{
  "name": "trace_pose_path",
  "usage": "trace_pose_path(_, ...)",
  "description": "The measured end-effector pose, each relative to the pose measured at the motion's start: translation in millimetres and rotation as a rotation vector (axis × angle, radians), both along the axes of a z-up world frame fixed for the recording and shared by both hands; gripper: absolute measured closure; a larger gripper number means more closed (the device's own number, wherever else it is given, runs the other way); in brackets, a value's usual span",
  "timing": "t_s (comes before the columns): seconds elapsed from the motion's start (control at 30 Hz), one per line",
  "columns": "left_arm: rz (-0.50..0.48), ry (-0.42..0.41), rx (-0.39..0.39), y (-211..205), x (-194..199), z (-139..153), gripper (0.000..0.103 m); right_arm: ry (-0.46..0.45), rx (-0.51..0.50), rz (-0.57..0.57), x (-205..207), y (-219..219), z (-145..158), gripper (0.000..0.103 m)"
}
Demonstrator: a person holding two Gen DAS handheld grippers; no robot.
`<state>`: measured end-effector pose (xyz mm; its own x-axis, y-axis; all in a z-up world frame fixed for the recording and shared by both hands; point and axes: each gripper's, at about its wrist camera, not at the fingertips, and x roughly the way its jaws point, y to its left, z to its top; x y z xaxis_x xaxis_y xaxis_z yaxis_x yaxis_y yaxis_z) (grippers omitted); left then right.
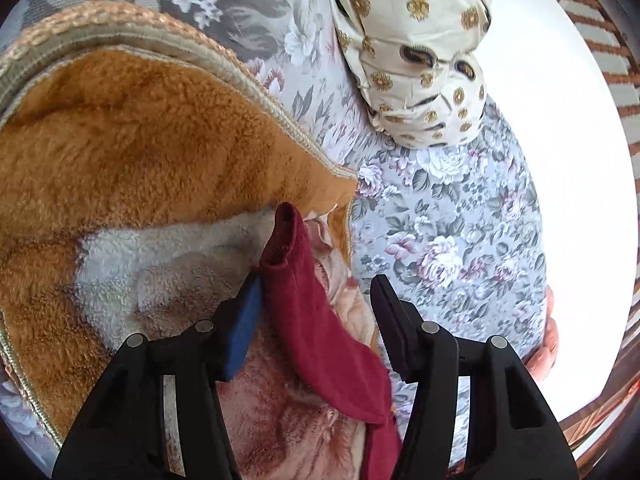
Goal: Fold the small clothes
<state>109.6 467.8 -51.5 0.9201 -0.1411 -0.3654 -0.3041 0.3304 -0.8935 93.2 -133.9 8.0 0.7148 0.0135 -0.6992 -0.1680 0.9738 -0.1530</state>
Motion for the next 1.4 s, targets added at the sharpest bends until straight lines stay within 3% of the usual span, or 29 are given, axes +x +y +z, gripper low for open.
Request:
trace_pose_path(0.1, 0.003, 0.021, 0.052, -7, 9, 2, 0.049, 0.006, -0.004, 0.004, 0, 1, -1, 0.020)
trace_pose_path(0.2, -0.031, 0.103, 0.155, -15, 24, 4, 0.049, 0.009, -0.006, 0.003, 0, 1, -2, 0.020)
trace_pose_path(0.27, -0.024, 0.138, 0.174, -15, 25, 1, 0.049, 0.009, -0.006, 0.002, 0, 0, -2, 0.020)
trace_pose_path(0.3, -0.003, 0.146, 0.164, -13, 23, -1, 0.054, 0.009, -0.006, 0.002, 0, 0, -2, 0.020)
trace_pose_path(0.47, 0.074, 0.205, 0.187, -8, 12, 1, 0.094, 0.009, -0.007, 0.002, 0, 0, -2, 0.020)
trace_pose_path(0.6, 0.062, 0.303, 0.332, -23, 19, 17, 0.096, 0.003, -0.005, 0.002, 0, 0, -1, 0.020)
trace_pose_path(0.67, 0.061, 0.294, 0.428, -40, 23, 35, 0.096, -0.005, 0.003, -0.001, -1, -2, 0, 0.020)
trace_pose_path(0.77, -0.008, 0.220, 0.570, -86, 39, 70, 0.096, -0.010, 0.021, -0.007, -1, -5, 2, 0.020)
trace_pose_path(0.9, -0.120, 0.131, 0.684, -157, 69, 102, 0.096, -0.015, 0.034, -0.007, -2, -5, 3, 0.020)
trace_pose_path(1.13, -0.284, 0.095, 0.788, -265, 113, 111, 0.096, -0.020, 0.066, -0.013, -5, -11, 5, 0.020)
trace_pose_path(1.23, -0.337, 0.061, 0.866, -310, 119, 118, 0.096, 0.017, 0.091, -0.029, 1, -16, 6, 0.020)
trace_pose_path(1.3, -0.365, 0.014, 0.909, -336, 118, 120, 0.096, 0.021, 0.134, -0.039, 10, -24, 16, 0.020)
trace_pose_path(1.4, -0.390, -0.037, 1.000, -373, 115, 121, 0.096, -0.050, 0.187, -0.034, 33, -32, 53, 0.020)
